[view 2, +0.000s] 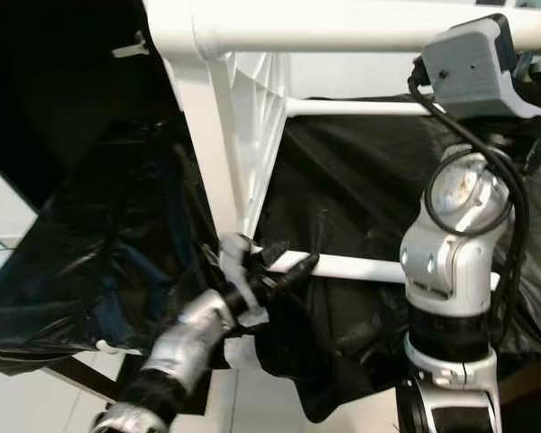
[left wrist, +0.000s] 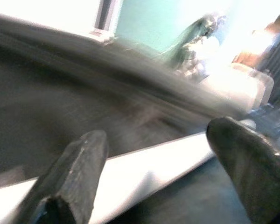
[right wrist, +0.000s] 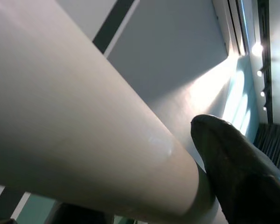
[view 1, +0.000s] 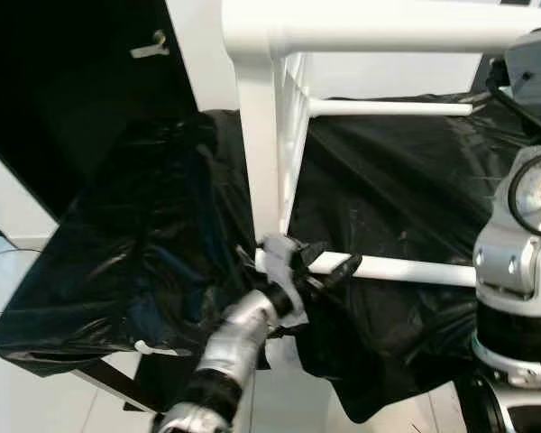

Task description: Building children table

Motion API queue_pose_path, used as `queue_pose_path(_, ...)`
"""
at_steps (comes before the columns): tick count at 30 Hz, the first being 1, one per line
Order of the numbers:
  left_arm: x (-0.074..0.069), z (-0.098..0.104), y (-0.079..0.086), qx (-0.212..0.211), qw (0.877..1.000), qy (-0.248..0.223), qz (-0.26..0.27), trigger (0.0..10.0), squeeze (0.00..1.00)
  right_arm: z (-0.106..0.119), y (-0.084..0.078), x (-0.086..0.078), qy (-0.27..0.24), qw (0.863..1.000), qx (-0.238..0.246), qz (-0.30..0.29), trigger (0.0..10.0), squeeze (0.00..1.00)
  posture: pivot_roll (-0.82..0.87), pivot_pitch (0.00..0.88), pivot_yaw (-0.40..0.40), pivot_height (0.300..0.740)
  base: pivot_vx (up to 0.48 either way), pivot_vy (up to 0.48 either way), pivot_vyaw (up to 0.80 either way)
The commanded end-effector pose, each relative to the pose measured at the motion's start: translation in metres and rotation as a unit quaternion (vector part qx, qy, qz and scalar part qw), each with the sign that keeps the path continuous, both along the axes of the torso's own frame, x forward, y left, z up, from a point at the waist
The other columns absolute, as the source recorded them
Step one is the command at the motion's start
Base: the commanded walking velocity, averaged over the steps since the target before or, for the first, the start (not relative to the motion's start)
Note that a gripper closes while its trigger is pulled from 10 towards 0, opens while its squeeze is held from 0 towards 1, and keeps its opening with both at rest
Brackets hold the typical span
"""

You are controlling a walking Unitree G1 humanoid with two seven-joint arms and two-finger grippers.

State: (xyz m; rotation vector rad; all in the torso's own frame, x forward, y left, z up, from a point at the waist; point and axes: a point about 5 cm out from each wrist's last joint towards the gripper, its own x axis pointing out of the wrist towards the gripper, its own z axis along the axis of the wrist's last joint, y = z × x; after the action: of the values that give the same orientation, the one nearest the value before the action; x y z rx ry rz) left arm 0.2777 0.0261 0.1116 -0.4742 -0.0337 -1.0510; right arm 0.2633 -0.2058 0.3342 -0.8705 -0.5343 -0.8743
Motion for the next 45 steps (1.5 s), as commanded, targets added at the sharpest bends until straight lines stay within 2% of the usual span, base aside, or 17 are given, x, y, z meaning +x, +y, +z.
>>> queue_pose_path(1, -0.015, 0.012, -0.009, -0.082, 0.994, 0.033, -0.06, 10.0, 0.0, -0.018, -0.007, 0.015, 0.047, 0.994, 0.087, 0.036, 0.0, 0.0, 0.02, 0.0, 0.102, 0.74, 0.0, 0.0, 0.0)
queue_pose_path(7, -0.037, 0.061, 0.017, -0.215, 0.96, 0.027, -0.177, 10.0, 0.0, -0.019, -0.008, 0.023, 0.042, 0.994, 0.096, 0.035, 0.0, 0.0, 0.03, 0.0, 0.098, 0.74, 0.0, 0.0, 0.0)
queue_pose_path(13, -0.06, 0.002, 0.044, -0.103, 0.975, 0.091, -0.175, 10.0, 0.0, -0.024, -0.009, 0.027, 0.044, 0.993, 0.103, 0.033, 0.0, 0.0, 0.04, 0.0, 0.105, 0.74, 0.0, 0.0, 0.0)
queue_pose_path(14, -0.059, -0.008, 0.049, -0.081, 0.98, 0.103, -0.147, 10.0, 0.0, -0.024, -0.01, 0.027, 0.043, 0.993, 0.103, 0.032, 0.0, 0.0, 0.04, 0.0, 0.105, 0.74, 0.0, 0.0, 0.0)
queue_pose_path(15, -0.043, -0.023, 0.061, -0.036, 0.995, 0.095, -0.021, 10.0, 0.0, -0.025, -0.01, 0.028, 0.042, 0.993, 0.106, 0.032, 0.0, 0.0, 0.04, 0.0, 0.105, 0.74, 0.0, 0.0, 0.0)
queue_pose_path(17, -0.023, -0.022, 0.075, -0.029, 0.991, 0.079, 0.106, 10.0, 0.0, -0.029, -0.01, 0.028, 0.047, 0.991, 0.121, 0.04, 0.0, 0.0, 0.04, 0.0, 0.104, 0.74, 0.0, 0.0, 0.0)
queue_pose_path(19, -0.001, -0.013, 0.099, -0.062, 0.965, 0.077, 0.244, 10.0, 0.0, -0.038, -0.013, 0.029, 0.054, 0.984, 0.161, 0.054, 0.0, 0.0, 0.05, 0.0, 0.098, 0.74, 0.0, 0.0, 0.0)
queue_pose_path(21, 0.015, -0.006, 0.127, -0.129, 0.919, 0.114, 0.354, 10.0, 0.0, -0.057, -0.026, 0.031, 0.06, 0.964, 0.25, 0.067, 0.0, 0.0, 0.05, 0.0, 0.093, 0.74, 0.0, 0.0, 0.0)
queue_pose_path(27, 0.025, -0.03, 0.151, -0.164, 0.867, 0.171, 0.439, 10.0, 0.0, -0.07, -0.04, 0.039, 0.073, 0.95, 0.292, 0.077, 0.0, 0.0, 0.03, 0.0, 0.091, 0.74, 0.0, 0.0, 0.0)
queue_pose_path(30, 0.026, -0.028, 0.129, -0.137, 0.902, 0.141, 0.385, 10.0, 0.0, -0.074, -0.041, 0.043, 0.079, 0.949, 0.295, 0.081, 0.0, 0.0, 0.04, 0.0, 0.085, 0.74, 0.0, 0.0, 0.0)
queue_pose_path(36, 0.031, -0.038, 0.093, -0.057, 0.915, 0.153, 0.369, 10.0, 0.0, -0.08, -0.049, 0.051, 0.081, 0.952, 0.291, 0.055, 0.0, 0.0, 0.04, 0.0, 0.093, 0.74, 0.0, 0.0, 0.0)
queue_pose_path(37, 0.032, -0.038, 0.086, -0.038, 0.92, 0.145, 0.363, 10.0, 0.0, -0.089, -0.05, 0.051, 0.093, 0.947, 0.303, 0.045, 1.3, 0.0, 0.04, 0.0, 0.096, 0.74, 0.0, 0.0, 0.0)
queue_pose_path(38, 0.032, -0.037, 0.078, -0.027, 0.925, 0.136, 0.354, 10.0, 0.0, -0.1, -0.05, 0.05, 0.103, 0.944, 0.311, 0.029, 10.0, 0.0, 0.04, 0.0, 0.1, 0.74, 0.0, 0.0, 0.0)
queue_pose_path(40, 0.029, -0.029, 0.058, 0.009, 0.945, 0.089, 0.316, 10.0, 0.0, -0.122, -0.049, 0.051, 0.126, 0.925, 0.357, 0.04, 10.0, 0.0, 0.04, 0.0, 0.115, 0.74, 0.0, 0.0, 0.0)
queue_pose_path(42, 0.028, -0.028, 0.054, 0.022, 0.948, 0.075, 0.308, 10.0, 0.0, -0.128, -0.047, 0.054, 0.135, 0.916, 0.373, 0.064, 10.0, 0.0, 0.04, 0.0, 0.116, 0.74, 0.0, 0.0, 0.0)
queue_pose_path(43, 0.028, -0.028, 0.05, 0.024, 0.95, 0.071, 0.305, 10.0, 0.0, -0.139, -0.044, 0.057, 0.14, 0.891, 0.42, 0.103, 10.0, 0.0, 0.04, 0.0, 0.116, 0.74, 0.0, 0.0, 0.0)
queue_pose_path(45, 0.029, -0.029, 0.048, 0.026, 0.949, 0.07, 0.307, 10.0, 0.0, -0.147, -0.043, 0.058, 0.135, 0.871, 0.454, 0.129, 10.0, 0.0, 0.05, 0.0, 0.115, 0.74, 0.0, 0.0, 0.0)
